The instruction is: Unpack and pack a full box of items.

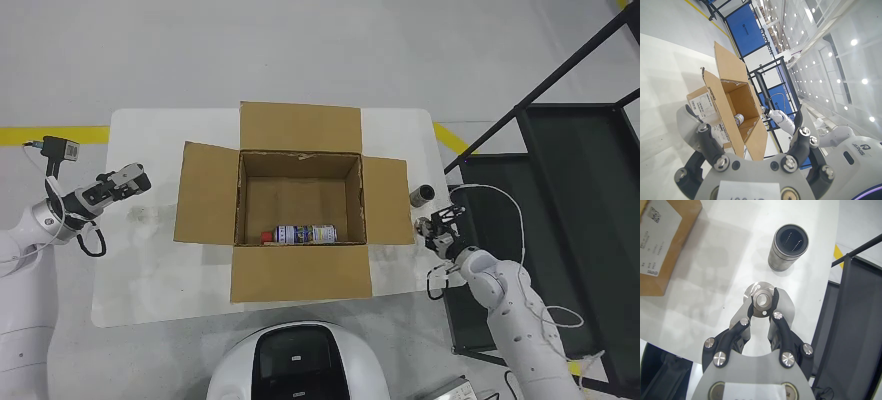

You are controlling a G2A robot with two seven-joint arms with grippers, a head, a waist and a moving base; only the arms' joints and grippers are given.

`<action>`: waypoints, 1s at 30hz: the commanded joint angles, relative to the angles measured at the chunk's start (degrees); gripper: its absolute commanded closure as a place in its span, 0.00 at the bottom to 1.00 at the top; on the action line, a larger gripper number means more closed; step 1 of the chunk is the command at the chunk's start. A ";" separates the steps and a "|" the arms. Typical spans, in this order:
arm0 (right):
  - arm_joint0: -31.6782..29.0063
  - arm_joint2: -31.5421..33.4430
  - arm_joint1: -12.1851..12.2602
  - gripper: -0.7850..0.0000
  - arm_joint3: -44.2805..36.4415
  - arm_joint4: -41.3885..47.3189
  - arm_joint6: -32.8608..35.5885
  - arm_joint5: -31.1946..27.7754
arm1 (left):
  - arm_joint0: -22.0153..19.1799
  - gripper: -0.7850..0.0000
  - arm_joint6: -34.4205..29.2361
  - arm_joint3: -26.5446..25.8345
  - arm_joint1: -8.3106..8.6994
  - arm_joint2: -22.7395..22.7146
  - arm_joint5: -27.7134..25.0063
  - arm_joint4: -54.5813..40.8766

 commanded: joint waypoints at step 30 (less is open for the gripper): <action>-6.29 6.38 1.29 1.00 -17.26 7.98 -9.21 -10.91 | 0.00 0.00 0.00 0.00 0.00 0.00 0.00 0.01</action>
